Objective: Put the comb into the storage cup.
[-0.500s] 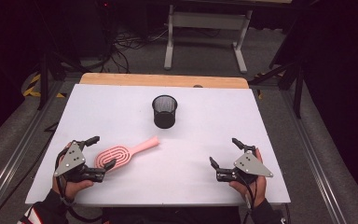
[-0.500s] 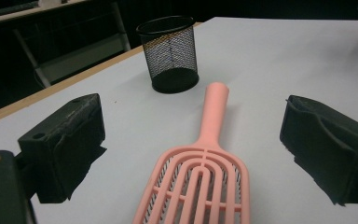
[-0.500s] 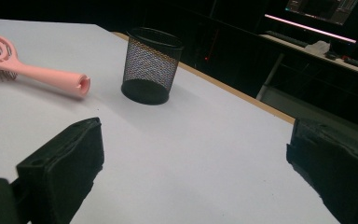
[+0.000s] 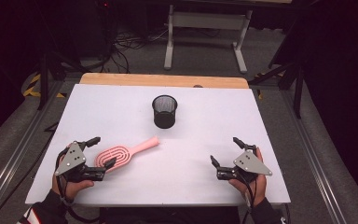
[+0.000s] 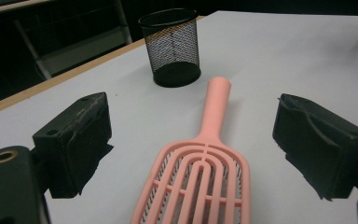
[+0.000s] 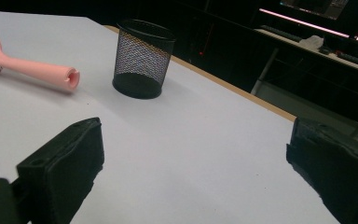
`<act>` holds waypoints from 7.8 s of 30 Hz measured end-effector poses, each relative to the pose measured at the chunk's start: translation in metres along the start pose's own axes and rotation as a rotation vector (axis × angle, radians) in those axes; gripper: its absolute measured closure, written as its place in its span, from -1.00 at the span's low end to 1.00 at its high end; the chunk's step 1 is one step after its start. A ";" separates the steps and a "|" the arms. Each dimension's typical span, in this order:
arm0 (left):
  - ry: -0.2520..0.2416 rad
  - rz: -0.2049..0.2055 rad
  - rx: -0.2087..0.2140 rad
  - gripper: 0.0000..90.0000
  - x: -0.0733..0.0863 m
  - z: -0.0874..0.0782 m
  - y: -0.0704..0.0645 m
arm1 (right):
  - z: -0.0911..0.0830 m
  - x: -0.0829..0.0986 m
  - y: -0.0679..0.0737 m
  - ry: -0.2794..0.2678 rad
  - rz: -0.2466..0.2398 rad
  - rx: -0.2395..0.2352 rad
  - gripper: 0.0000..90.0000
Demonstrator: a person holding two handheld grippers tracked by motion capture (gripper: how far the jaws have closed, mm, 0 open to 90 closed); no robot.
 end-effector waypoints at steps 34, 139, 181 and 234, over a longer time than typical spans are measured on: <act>0.120 -0.049 -0.025 0.36 -0.033 0.048 0.011 | 0.007 0.009 0.001 0.059 -0.023 -0.003 -0.88; 0.681 0.047 0.234 0.95 0.010 0.062 -0.033 | 0.011 0.019 -0.001 0.131 -0.065 -0.051 -0.86; 0.585 -0.148 0.025 -0.86 0.009 0.054 -0.001 | 0.012 0.020 0.000 0.143 -0.080 -0.058 -0.86; 0.674 -0.057 0.066 0.55 0.005 0.082 -0.005 | 0.015 0.022 0.003 0.154 -0.077 -0.069 -0.86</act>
Point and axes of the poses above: each handheld gripper's, and its own axes: z roughly forward along the jaws, x roughly out of its underside, y roughly to its left, the point moved 5 cm from there along z, roughly forward along the jaws, and after that the axes turned 5 degrees about x, right-handed, at the moved point
